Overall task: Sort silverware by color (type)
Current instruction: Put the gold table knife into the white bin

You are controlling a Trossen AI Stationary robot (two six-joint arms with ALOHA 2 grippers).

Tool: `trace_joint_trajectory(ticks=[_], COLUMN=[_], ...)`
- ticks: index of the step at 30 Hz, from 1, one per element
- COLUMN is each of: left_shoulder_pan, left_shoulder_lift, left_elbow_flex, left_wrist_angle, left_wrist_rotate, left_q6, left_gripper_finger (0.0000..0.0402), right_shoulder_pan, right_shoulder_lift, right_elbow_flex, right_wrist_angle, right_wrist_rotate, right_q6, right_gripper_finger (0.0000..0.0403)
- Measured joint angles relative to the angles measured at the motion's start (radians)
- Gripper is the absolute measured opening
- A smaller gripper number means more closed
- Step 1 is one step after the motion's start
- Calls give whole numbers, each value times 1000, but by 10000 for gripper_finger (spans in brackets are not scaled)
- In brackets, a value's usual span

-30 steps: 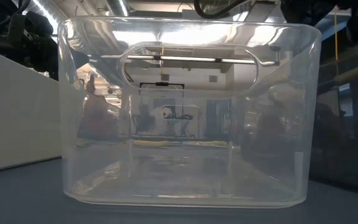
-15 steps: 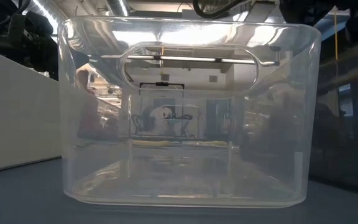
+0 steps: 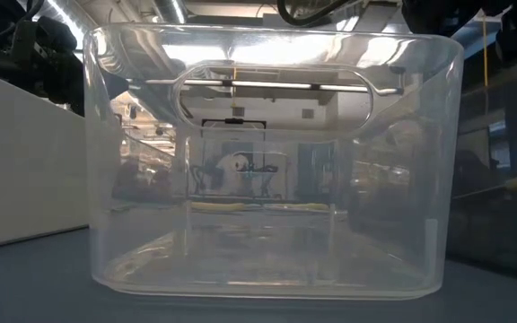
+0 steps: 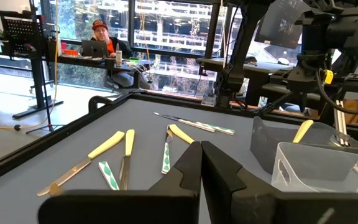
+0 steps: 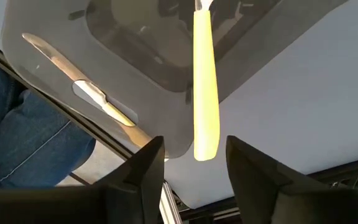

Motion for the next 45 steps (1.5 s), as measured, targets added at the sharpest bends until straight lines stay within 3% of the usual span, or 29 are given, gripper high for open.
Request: trace_joint_trajectory(ticks=[6, 12, 21, 34, 45], left_shoulder_pan=[0, 0, 0, 0, 0], left_shoulder_lift=[0, 0, 1, 14, 230], left_elbow_flex=[-1, -1, -1, 27, 137], left_wrist_angle=[28, 43, 113, 186, 182], left_wrist_rotate=[3, 6, 12, 12, 11], left_q6=[-30, -97, -139, -138, -139], left_gripper_finger=[7, 40, 90, 95, 95], right_shoulder_pan=[0, 0, 1, 1, 0], right_shoulder_lift=[0, -20, -130, -292, -374], right_elbow_flex=[0, 0, 1, 1, 1], right_wrist_angle=[-1, -2, -5, -6, -44], right_wrist_rotate=[-54, -47, 129, 255, 389], right_q6=[0, 0, -1, -189, -392], right_gripper_finger=[158, 159, 159, 159, 159])
